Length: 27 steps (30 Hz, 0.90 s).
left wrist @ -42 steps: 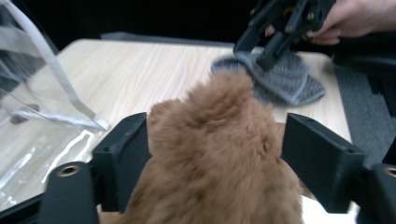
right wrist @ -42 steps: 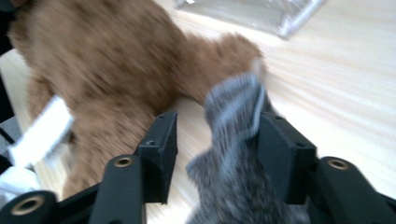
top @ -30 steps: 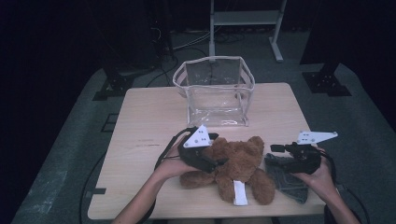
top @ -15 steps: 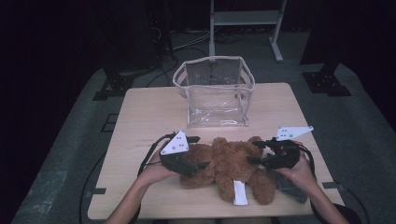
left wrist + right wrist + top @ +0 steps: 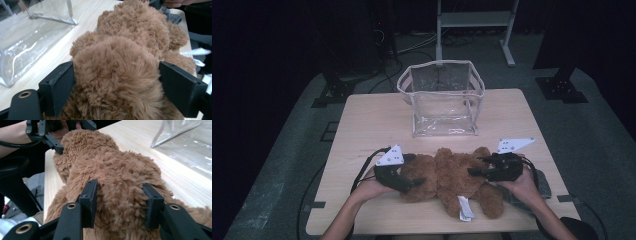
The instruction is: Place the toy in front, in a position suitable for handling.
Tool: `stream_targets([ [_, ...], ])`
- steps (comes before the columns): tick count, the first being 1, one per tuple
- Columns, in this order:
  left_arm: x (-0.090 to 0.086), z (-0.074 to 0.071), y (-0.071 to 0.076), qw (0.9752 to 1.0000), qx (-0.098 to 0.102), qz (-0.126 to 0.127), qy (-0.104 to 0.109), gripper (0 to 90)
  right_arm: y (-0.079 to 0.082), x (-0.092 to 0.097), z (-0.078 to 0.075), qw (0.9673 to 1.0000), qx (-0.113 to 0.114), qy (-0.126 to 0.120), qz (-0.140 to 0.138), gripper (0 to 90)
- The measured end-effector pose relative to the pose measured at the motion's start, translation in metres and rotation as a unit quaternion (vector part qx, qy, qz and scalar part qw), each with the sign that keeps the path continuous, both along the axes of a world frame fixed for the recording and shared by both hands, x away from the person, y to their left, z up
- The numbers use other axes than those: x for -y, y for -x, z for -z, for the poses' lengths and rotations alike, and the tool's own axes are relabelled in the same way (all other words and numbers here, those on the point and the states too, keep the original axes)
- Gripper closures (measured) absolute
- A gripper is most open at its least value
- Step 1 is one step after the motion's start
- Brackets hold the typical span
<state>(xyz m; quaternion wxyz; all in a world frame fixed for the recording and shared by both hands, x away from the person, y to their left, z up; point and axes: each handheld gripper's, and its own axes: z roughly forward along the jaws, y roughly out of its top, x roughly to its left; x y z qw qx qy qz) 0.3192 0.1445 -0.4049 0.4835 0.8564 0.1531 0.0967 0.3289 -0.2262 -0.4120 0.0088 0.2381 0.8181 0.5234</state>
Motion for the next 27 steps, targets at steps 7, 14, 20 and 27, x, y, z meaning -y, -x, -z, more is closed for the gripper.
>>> stream_targets([
  [7, -0.006, -0.003, 0.006, 0.9997, 0.008, -0.006, 0.023, 12.9, 0.004, 0.003, -0.007, 1.0, 0.0, -0.007, -0.001, 44.9],
  [14, -0.014, -0.009, 0.009, 0.9988, 0.018, -0.017, 0.043, 10.4, -0.002, 0.008, -0.025, 0.9999, 0.005, -0.01, -0.002, 40.0],
  [20, -0.023, -0.01, 0.012, 0.9982, 0.022, -0.032, 0.044, 9.0, -0.014, 0.008, -0.043, 0.9999, 0.011, -0.011, -0.002, 36.9],
  [27, -0.033, -0.01, 0.014, 0.9968, 0.034, -0.052, 0.051, 8.1, -0.035, 0.0, -0.056, 0.9998, 0.007, 0.015, -0.007, 35.0],
])
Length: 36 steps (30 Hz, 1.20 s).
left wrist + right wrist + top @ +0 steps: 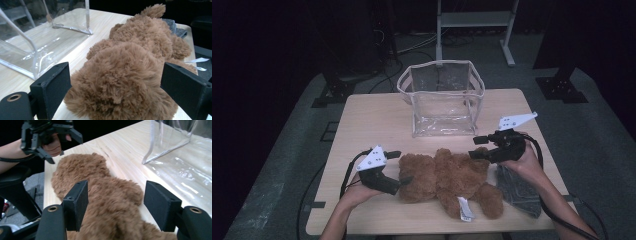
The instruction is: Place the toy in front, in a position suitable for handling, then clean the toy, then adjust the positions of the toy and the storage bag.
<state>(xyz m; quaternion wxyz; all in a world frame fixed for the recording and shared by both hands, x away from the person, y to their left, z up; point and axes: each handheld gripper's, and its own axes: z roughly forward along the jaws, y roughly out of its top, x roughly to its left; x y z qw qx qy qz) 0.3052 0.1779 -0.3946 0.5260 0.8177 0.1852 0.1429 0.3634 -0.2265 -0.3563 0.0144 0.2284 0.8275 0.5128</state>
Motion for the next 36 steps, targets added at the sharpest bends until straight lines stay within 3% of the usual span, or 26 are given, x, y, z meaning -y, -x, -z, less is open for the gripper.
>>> stream_targets([
  [4, -0.004, -0.001, 0.001, 1.0, 0.005, -0.006, -0.005, 7.9, -0.011, -0.004, -0.01, 1.0, 0.007, 0.001, 0.0, 34.4],
  [7, -0.007, -0.001, 0.002, 0.9999, 0.008, -0.011, -0.008, 7.8, -0.019, -0.01, -0.017, 0.9998, 0.012, 0.016, -0.001, 33.9],
  [14, -0.013, 0.001, 0.001, 0.9997, 0.006, -0.019, -0.012, 7.8, -0.036, -0.018, -0.028, 0.9997, 0.007, 0.021, -0.005, 33.9],
  [27, -0.02, 0.002, 0.001, 0.9994, 0.008, -0.029, -0.015, 7.0, -0.054, -0.034, -0.044, 0.9985, 0.017, 0.049, -0.017, 34.1],
  [36, -0.022, 0.002, 0.0, 0.9995, 0.007, -0.03, -0.013, 7.0, -0.075, -0.059, -0.064, 0.9965, 0.025, 0.069, -0.038, 34.6],
])
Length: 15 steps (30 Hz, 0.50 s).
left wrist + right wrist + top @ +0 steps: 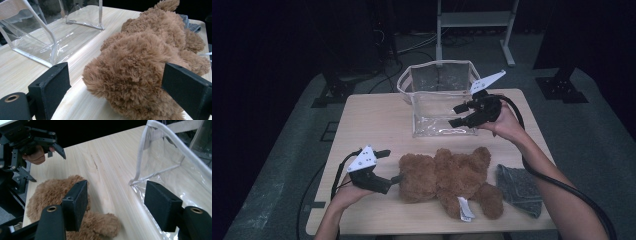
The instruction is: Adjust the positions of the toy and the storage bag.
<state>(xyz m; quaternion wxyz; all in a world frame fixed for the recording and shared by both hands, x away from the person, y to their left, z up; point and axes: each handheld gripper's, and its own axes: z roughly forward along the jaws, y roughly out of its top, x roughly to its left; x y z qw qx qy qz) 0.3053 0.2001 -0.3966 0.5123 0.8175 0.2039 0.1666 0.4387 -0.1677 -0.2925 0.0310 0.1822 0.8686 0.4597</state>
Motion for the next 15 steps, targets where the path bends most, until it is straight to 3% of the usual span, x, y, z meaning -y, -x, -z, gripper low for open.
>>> stream_targets([
  [15, -0.008, -0.001, 0.001, 1.0, 0.003, -0.003, 0.003, 7.0, -0.035, -0.025, -0.018, 0.9997, 0.01, 0.02, -0.01, 35.0],
])
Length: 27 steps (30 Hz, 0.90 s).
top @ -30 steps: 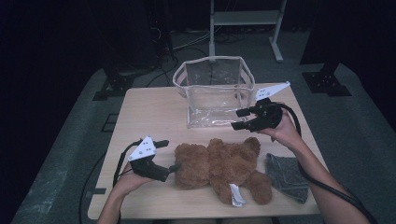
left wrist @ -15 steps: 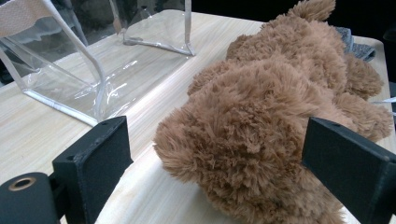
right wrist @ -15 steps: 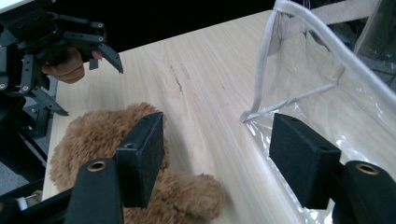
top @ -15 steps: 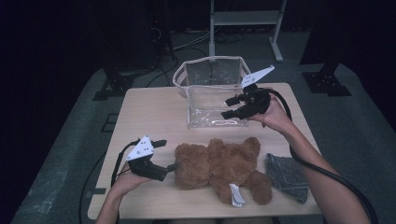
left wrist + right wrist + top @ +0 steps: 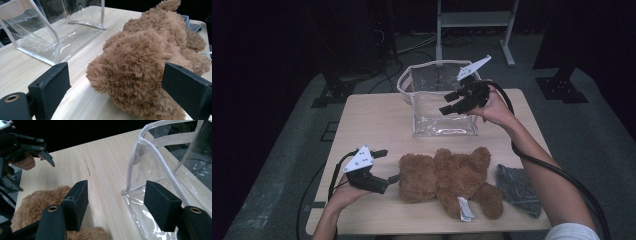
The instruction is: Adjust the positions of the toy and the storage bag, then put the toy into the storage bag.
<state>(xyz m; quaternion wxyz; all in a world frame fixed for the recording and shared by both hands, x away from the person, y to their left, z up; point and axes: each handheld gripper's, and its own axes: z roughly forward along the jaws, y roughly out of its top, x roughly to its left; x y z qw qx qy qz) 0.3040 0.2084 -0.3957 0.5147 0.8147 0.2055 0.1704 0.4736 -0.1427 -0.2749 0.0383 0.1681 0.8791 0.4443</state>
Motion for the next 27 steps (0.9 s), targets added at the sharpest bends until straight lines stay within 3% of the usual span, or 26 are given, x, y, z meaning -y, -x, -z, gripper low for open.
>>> stream_targets([
  [8, -0.003, -0.001, -0.001, 1.0, 0.001, -0.006, 0.006, 7.0, -0.014, -0.013, 0.0, 0.9997, 0.008, 0.022, -0.008, 35.2],
  [13, -0.004, -0.001, 0.0, 1.0, 0.003, -0.004, 0.003, 7.0, -0.021, -0.016, -0.004, 0.9997, 0.007, 0.022, -0.012, 35.8],
  [23, -0.006, 0.0, -0.001, 1.0, 0.001, -0.001, 0.006, 7.0, -0.043, -0.013, -0.003, 0.9997, 0.01, 0.016, 0.012, 39.0],
  [27, -0.005, 0.0, 0.0, 1.0, 0.001, -0.001, 0.007, 7.0, -0.051, -0.014, 0.003, 0.9993, 0.013, 0.029, 0.02, 42.6],
])
